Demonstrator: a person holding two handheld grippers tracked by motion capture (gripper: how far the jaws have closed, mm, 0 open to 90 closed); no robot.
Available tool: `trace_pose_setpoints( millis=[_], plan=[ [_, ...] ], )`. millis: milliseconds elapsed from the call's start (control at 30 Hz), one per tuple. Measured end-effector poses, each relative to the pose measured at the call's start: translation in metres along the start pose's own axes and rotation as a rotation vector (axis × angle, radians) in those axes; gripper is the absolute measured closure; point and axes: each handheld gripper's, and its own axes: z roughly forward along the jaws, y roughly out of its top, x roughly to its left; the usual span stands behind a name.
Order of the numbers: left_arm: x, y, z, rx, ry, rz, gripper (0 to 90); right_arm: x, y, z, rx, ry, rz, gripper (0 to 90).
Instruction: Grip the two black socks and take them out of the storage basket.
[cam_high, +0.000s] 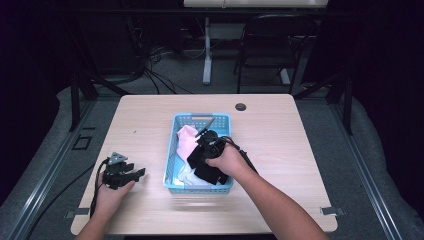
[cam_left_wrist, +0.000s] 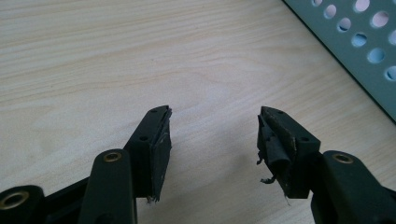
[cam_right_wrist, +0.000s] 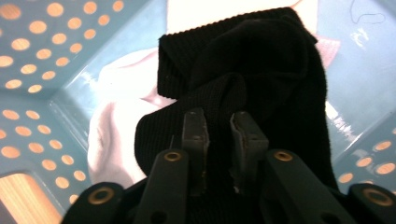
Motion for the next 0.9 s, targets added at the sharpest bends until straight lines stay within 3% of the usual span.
trace_pose_setpoints(
  millis=[233,467,900],
  plan=[
    [0.0,0.0,0.0,-0.006,0.001,0.0,44.6,0.005,-0.001,-0.004,-0.035,0.014,-0.02,82.2],
    [0.0,0.0,0.001,-0.003,-0.001,0.001,44.6,0.014,-0.002,-0.014,-0.069,0.001,-0.08,82.8],
    [-0.001,0.0,0.001,-0.002,-0.001,0.001,44.6,0.023,-0.002,-0.053,-0.214,0.001,-0.102,83.0]
  ],
)
